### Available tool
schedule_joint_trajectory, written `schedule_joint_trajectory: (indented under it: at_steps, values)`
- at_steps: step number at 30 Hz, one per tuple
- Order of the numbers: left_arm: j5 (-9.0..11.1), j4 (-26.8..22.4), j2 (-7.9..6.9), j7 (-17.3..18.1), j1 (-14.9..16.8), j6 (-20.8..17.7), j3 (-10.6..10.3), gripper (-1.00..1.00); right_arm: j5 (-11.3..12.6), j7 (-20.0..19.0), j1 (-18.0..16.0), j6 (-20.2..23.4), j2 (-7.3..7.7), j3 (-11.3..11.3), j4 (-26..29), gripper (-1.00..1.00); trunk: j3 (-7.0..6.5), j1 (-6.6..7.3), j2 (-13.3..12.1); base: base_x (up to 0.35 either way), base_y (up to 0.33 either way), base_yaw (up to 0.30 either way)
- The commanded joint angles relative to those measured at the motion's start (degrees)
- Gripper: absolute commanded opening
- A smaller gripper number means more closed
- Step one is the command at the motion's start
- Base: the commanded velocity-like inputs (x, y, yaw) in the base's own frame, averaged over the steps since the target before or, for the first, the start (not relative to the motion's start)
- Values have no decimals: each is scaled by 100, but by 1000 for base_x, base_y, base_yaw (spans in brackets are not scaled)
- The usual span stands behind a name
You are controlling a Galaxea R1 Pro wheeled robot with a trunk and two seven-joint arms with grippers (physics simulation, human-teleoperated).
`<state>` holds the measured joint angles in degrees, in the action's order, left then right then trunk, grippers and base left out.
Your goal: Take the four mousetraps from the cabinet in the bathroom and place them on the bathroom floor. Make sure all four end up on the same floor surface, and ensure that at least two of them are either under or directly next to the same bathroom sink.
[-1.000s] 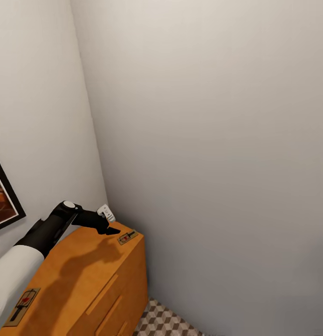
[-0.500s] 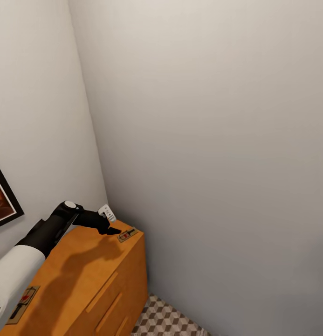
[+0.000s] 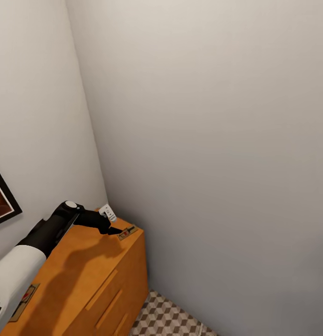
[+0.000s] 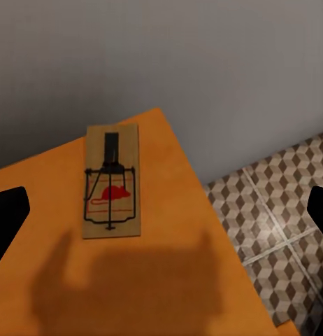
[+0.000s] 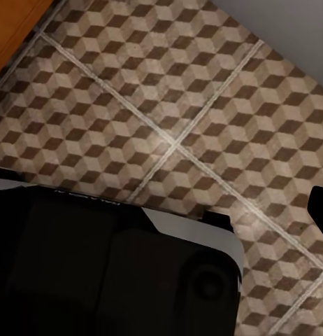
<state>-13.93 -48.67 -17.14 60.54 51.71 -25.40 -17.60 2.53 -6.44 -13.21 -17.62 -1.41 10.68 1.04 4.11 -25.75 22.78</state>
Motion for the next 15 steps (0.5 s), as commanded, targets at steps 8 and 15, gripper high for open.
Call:
schedule_joint_trajectory:
  at_steps: [8,15]
  values:
    - [-14,-32,-8,19,6,-57,7,100,28,-15,-6,-22,0,22,-8,100,85,-3,14,0,0,0]
    - [-21,-74,-13,11,6,-61,11,100,28,-15,-6,-22,0,22,-8,100,141,-3,14,0,0,0]
